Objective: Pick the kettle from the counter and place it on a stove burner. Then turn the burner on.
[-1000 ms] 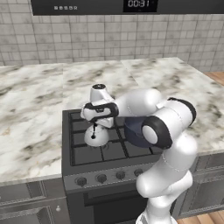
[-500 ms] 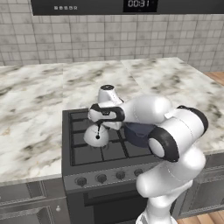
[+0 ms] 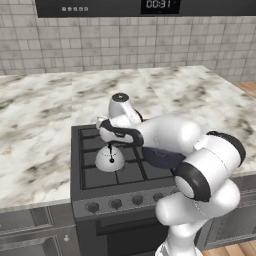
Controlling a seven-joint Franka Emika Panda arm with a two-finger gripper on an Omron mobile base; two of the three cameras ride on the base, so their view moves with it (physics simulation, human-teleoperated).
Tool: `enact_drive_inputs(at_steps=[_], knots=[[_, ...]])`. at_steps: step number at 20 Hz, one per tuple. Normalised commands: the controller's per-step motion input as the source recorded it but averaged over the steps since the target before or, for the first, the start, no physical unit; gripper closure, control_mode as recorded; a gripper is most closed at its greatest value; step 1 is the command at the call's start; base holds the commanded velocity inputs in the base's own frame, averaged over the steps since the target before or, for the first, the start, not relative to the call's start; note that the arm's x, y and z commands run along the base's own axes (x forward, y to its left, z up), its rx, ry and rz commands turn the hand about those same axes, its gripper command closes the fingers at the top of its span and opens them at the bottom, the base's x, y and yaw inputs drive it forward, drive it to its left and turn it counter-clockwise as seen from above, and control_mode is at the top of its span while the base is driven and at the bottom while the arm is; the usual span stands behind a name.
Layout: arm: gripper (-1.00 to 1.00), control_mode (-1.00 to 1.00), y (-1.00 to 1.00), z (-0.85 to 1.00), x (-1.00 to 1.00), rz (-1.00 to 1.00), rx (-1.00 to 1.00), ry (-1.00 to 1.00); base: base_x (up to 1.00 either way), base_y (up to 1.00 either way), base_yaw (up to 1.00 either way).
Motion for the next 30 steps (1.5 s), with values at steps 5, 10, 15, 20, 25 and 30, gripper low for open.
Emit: enact_drive_inputs(at_steps=[5,10,15,20,25,30], knots=[[-1.0,-1.0,0.15,0.35,0.0,0.0,-0.01,-0.11,0.0,0.0,0.0],[-1.0,-1.0,0.12,0.35,-0.02,0.0,-0.01,-0.09,0.0,0.0,0.0],[-1.0,-1.0,0.16,0.41,-0.15,0.0,-0.04,-0.09,0.0,0.0,0.0],[-1.0,-1.0,0.32,0.03,-0.41,0.01,-0.11,-0.02,0.0,0.0,0.0],[-1.0,-1.0,0.44,0.0,-0.66,0.06,-0.2,-0.16,0.0,0.0,0.0],[-1.0,-1.0,0.24,0.0,-0.67,0.06,-0.21,-0.29,0.0,0.0,0.0]])
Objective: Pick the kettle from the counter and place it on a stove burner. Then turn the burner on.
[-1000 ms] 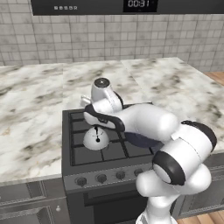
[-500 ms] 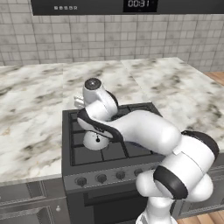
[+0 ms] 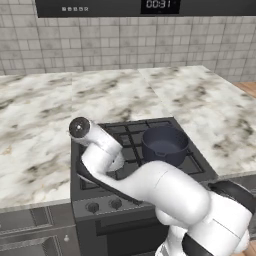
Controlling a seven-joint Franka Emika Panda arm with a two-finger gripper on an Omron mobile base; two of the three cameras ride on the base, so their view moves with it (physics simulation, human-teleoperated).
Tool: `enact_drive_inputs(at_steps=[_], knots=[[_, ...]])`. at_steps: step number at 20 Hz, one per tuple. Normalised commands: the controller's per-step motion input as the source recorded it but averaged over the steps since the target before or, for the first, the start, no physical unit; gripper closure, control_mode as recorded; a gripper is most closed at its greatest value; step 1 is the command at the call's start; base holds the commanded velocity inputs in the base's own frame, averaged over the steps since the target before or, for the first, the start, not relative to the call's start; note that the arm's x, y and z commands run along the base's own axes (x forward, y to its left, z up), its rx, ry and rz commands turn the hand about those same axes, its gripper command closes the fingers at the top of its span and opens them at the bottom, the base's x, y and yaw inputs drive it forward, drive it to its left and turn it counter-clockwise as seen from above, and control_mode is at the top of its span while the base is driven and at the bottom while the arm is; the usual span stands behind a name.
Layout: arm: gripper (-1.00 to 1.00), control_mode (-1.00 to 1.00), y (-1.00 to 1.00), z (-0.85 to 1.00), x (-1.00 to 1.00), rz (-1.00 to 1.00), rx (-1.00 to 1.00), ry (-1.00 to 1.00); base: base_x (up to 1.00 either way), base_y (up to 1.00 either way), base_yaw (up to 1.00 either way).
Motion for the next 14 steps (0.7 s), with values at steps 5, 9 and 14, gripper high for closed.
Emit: enact_drive_inputs(at_steps=[5,9,14], knots=[[-1.0,-1.0,0.16,-0.11,-0.57,0.06,-0.22,-0.29,0.0,0.0,0.0],[-1.0,-1.0,0.06,-0.4,-0.42,0.04,-0.24,-0.25,0.0,0.0,0.0],[-1.0,-1.0,0.08,-0.53,-0.29,0.03,-0.22,-0.22,0.0,0.0,0.0]])
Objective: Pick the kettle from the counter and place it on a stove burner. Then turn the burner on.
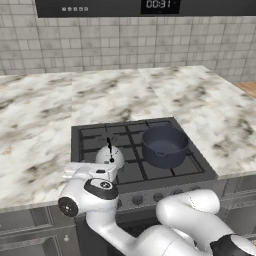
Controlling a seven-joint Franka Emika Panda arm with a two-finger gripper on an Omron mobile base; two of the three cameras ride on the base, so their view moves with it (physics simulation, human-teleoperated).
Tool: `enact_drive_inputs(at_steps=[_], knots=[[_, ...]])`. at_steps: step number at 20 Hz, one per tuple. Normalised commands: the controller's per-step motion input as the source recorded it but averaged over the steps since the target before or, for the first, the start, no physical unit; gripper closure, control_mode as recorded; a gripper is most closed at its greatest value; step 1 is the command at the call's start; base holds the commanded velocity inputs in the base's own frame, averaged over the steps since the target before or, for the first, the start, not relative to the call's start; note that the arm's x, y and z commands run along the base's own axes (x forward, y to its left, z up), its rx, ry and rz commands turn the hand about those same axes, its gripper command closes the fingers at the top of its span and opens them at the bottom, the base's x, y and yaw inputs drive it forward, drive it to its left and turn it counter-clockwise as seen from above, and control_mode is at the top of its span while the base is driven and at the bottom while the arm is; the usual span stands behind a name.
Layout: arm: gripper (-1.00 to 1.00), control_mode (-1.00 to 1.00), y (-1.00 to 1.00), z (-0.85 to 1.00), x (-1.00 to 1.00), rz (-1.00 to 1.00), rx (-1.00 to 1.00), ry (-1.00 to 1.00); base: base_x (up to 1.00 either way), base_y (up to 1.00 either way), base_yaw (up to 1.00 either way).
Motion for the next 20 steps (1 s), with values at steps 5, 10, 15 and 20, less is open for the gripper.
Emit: enact_drive_inputs(at_steps=[5,10,15,20], knots=[[-1.0,-1.0,0.1,-0.73,-0.14,0.04,-0.17,-0.13,0.0,0.0,0.0],[-1.0,-1.0,0.1,-0.85,-0.05,0.05,-0.17,-0.04,0.0,0.0,0.0],[-1.0,-1.0,0.09,-0.9,-0.09,0.04,-0.17,-0.02,0.0,0.0,0.0],[-1.0,-1.0,0.13,-0.75,-0.07,0.03,-0.09,-0.05,0.0,0.0,0.0]])
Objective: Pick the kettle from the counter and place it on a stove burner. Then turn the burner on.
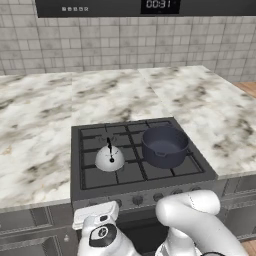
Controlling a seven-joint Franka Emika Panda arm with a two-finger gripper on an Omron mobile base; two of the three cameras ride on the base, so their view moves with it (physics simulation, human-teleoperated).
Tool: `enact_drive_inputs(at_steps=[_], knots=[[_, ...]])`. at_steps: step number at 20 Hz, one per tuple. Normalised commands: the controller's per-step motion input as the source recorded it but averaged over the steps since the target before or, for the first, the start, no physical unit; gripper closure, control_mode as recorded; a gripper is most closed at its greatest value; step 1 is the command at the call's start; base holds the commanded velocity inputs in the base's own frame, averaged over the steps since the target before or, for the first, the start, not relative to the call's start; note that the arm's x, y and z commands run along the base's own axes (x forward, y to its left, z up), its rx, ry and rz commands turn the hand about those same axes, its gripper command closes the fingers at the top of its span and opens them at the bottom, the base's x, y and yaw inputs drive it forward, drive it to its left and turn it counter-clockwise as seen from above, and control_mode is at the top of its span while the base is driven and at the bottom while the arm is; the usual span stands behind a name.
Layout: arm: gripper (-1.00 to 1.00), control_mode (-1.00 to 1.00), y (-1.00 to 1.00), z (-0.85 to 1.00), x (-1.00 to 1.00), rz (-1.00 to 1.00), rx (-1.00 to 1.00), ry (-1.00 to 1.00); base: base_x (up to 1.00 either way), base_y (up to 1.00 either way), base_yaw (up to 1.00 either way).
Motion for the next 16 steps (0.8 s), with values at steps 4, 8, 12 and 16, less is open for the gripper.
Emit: enact_drive_inputs(at_steps=[4,8,12,16], knots=[[-1.0,-1.0,0.07,-0.55,-0.08,0.01,-0.01,-0.04,0.0,0.0,0.0],[-1.0,-1.0,0.04,-0.46,-0.02,0.01,0.0,-0.03,0.0,0.0,0.0],[-1.0,-1.0,0.08,-0.47,0.0,0.0,0.0,-0.01,0.0,0.0,0.0],[-1.0,-1.0,0.15,-0.41,0.0,0.0,0.0,0.0,0.0,0.0,0.0]])
